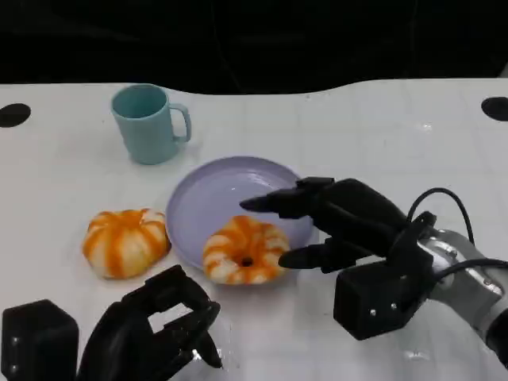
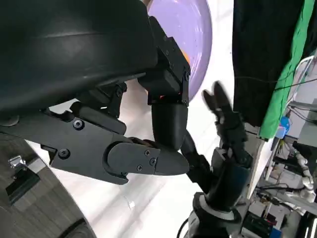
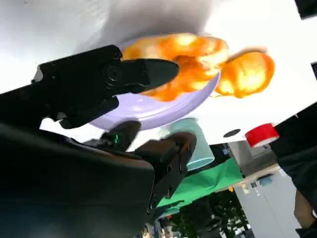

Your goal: Grasp the bread from the table and place it into the plate.

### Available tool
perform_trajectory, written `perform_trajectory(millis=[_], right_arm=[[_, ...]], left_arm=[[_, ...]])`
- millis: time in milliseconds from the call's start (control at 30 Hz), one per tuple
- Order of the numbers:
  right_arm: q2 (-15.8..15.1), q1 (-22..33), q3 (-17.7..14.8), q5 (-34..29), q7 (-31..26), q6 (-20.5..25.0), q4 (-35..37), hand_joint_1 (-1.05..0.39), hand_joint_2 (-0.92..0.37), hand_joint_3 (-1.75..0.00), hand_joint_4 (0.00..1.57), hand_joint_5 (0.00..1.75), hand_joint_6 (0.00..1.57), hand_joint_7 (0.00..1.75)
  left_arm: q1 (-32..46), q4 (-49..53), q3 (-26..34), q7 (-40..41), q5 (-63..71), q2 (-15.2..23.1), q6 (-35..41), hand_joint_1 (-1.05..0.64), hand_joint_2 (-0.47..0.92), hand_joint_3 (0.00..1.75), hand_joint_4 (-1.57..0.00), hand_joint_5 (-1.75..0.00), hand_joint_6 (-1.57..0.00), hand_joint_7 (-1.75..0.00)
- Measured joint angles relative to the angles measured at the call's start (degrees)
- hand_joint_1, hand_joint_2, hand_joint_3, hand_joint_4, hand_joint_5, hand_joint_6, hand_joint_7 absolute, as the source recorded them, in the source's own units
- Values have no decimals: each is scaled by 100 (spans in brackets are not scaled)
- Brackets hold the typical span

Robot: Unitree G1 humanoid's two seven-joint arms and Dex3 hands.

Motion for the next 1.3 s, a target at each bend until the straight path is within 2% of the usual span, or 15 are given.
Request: perform_trajectory(millis=[100,267,667,867,1000,1067,1100,1167,1233,1300], right_arm=[[-4,112,-43,181,373,150,-283,-73,-92,-33,0,4,5,0],[-80,317,-214,546,947,329,-789,-75,-92,-33,0,4,6,1],[-378,730,-612,1029,1621,659,-2041,-75,-92,-33,1,5,6,2],[-713,1075,-815,1129,1845,738,-2627,-76,-92,-34,9,10,11,4],[-908,1462,-1041,1289,1952,903,-3037,-72,-92,-35,25,20,25,11],[-976,1691,-1173,1434,1969,959,-3241,-71,-92,-35,28,23,28,12],[-998,1775,-1231,1468,1979,989,-3317,-68,-92,-35,39,29,37,16],[-1022,1957,-1379,1630,1978,987,-3427,-64,-92,-34,49,36,46,20],[-1059,2197,-1553,1879,1971,843,-3445,-61,-92,-34,46,66,56,22],[-1086,2427,-1674,2110,1977,757,-3452,-60,-92,-33,47,85,65,26]], left_arm=[[-1,0,0,0,1,0,-2,-56,92,27,-75,-175,-66,-155],[-3,1,2,0,1,0,-2,-56,92,27,-75,-175,-65,-156],[-13,23,-3,1,32,-1,-46,-55,92,28,-75,-175,-61,-156],[-14,40,0,1,38,-4,-57,-55,92,28,-75,-175,-62,-155],[-13,39,-5,2,39,-7,-56,-55,92,29,-74,-175,-63,-156],[-11,40,-6,4,44,-6,-55,-56,92,29,-74,-175,-63,-157],[-11,39,-5,6,45,-6,-55,-56,92,29,-73,-175,-63,-157],[-14,39,-10,7,46,-7,-55,-55,92,29,-73,-175,-62,-157],[-19,42,-7,5,31,-11,-60,-55,92,29,-73,-175,-62,-158],[-17,51,7,6,28,-8,-62,-55,92,28,-74,-175,-63,-159]])
